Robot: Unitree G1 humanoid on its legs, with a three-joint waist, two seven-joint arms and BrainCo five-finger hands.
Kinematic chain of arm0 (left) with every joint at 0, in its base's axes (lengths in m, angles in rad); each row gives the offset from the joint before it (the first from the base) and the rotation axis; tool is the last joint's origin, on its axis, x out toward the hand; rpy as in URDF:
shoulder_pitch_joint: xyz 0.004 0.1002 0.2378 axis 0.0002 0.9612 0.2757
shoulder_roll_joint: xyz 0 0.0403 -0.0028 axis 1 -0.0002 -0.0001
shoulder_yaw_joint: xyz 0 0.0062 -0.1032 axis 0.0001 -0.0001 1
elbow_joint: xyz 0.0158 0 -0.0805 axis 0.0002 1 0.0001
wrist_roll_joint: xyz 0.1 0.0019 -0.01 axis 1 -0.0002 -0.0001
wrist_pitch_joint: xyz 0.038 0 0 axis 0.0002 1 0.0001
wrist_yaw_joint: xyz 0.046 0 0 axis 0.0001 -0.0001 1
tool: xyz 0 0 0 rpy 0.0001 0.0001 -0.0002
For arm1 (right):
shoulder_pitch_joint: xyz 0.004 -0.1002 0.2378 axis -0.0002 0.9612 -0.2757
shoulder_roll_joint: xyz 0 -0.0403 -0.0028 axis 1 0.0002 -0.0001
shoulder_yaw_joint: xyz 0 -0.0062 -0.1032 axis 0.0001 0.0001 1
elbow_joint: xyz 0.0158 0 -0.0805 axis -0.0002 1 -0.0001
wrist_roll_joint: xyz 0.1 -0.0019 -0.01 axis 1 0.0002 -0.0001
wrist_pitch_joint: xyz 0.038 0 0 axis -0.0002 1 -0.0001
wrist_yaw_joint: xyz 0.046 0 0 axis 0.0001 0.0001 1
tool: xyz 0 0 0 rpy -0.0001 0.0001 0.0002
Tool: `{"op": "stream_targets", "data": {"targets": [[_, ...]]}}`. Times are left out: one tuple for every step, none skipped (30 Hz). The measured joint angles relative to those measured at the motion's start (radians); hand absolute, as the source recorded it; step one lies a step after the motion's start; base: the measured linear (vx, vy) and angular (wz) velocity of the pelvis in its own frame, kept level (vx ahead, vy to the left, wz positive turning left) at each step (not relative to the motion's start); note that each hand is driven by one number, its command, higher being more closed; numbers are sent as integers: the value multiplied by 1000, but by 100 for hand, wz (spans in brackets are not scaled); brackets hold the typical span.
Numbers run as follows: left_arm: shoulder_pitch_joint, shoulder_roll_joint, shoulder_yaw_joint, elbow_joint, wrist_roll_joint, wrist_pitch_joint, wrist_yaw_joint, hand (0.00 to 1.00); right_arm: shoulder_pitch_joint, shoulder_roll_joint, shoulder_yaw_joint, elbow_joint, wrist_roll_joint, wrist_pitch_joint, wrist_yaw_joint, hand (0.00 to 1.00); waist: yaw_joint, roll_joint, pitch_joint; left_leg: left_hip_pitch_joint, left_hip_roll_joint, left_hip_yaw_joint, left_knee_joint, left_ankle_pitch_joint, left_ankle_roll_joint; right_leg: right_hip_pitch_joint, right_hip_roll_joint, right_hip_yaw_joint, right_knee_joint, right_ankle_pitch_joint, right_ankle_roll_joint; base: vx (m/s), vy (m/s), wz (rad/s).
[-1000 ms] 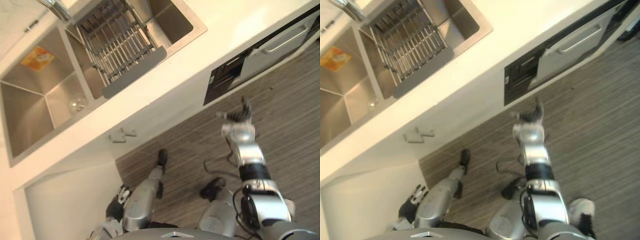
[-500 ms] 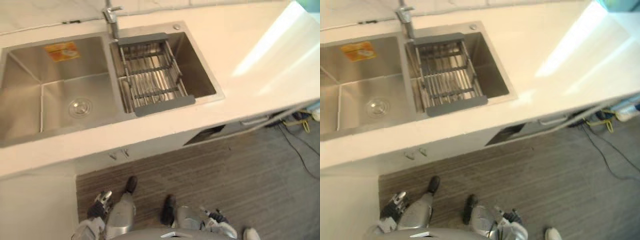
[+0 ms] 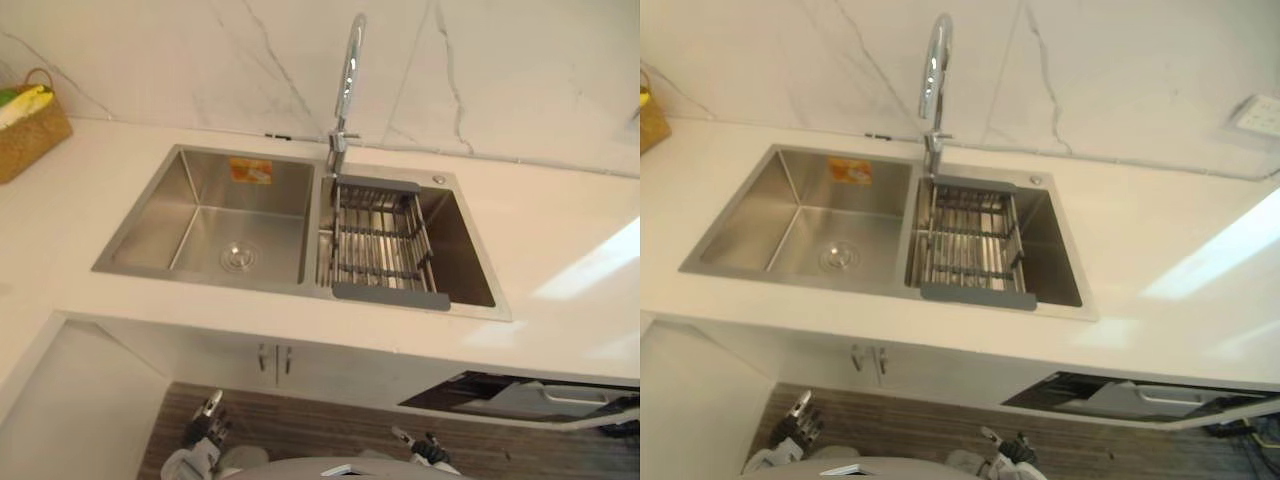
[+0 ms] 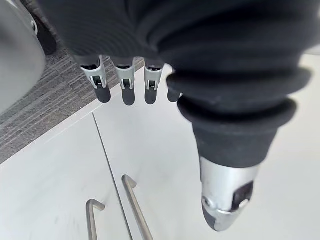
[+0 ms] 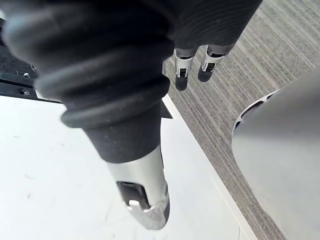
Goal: Walk over to the sink, pick up the cup, carry it to the dishwasher, place the cup inside the dishwasher, then close the dishwasher door
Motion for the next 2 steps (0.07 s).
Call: {"op": "stream_targets", "data": {"targets": [[1,0,0,-1,8,2,0,0,0,0,0,0,1,13,3,0,-2,-1,0,15,1,0,-20,12,-1,6,0,-2,-2,4,-2,-32,-6,2],[2,1,0,-1,15,2,-1,0,0,1,0,1,1,21,3,0,-1,-4,-1,20,1,0,-33,19,0,9,0,-3,-1,5,-1,-34,-6,1]]}}
